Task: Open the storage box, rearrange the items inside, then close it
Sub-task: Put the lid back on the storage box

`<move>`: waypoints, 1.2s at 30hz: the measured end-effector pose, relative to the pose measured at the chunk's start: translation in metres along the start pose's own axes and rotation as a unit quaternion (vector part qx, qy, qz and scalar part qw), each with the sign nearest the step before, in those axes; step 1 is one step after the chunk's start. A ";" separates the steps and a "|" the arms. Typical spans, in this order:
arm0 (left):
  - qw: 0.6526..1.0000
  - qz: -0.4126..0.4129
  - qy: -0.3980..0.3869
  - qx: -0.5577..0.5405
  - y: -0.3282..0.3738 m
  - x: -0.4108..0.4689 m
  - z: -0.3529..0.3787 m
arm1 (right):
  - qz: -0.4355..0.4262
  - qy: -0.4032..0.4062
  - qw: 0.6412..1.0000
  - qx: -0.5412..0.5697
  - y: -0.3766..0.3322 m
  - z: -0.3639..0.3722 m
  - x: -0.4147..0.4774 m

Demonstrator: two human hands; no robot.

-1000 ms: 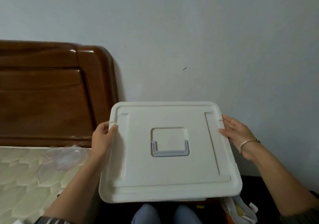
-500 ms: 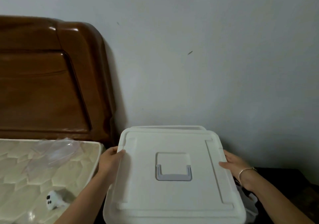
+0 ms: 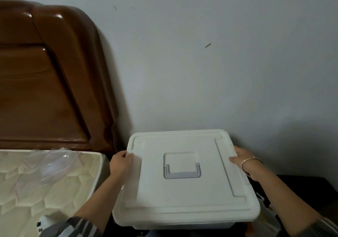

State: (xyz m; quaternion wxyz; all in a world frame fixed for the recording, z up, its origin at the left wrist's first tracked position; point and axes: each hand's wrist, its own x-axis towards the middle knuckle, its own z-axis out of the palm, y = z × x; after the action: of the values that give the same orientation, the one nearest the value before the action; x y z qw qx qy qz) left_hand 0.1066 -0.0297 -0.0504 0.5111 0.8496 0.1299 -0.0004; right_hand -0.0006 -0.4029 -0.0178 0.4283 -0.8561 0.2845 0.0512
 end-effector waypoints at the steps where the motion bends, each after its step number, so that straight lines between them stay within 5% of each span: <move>1: 1.000 0.001 0.002 0.005 0.000 0.004 0.002 | 0.003 -0.001 1.000 -0.009 -0.002 0.000 0.004; 11: 0.998 -0.012 0.022 0.058 -0.011 0.023 0.018 | 0.022 0.002 0.995 -0.093 -0.001 0.006 0.025; 18: 0.995 -0.083 -0.036 -0.050 -0.017 0.034 0.004 | 0.040 0.050 0.990 -0.124 -0.004 0.010 0.032; 25: 0.977 -0.141 -0.071 -0.144 -0.024 0.036 0.004 | 0.114 0.023 0.980 0.160 0.012 0.002 0.044; 32: 0.967 -0.217 -0.114 -0.072 -0.026 0.024 -0.003 | 0.148 0.085 0.970 0.173 0.018 0.012 0.036; 36: 0.945 -0.225 -0.213 -0.103 -0.028 0.013 -0.016 | 0.240 -0.025 0.942 0.234 0.030 0.008 0.029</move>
State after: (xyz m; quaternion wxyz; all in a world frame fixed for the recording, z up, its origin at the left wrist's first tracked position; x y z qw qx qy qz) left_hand 0.1113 -0.0001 -0.0683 0.5985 0.7210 0.2047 -0.2831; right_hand 0.0085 -0.4238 -0.0534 0.5984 -0.6370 0.4743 0.1061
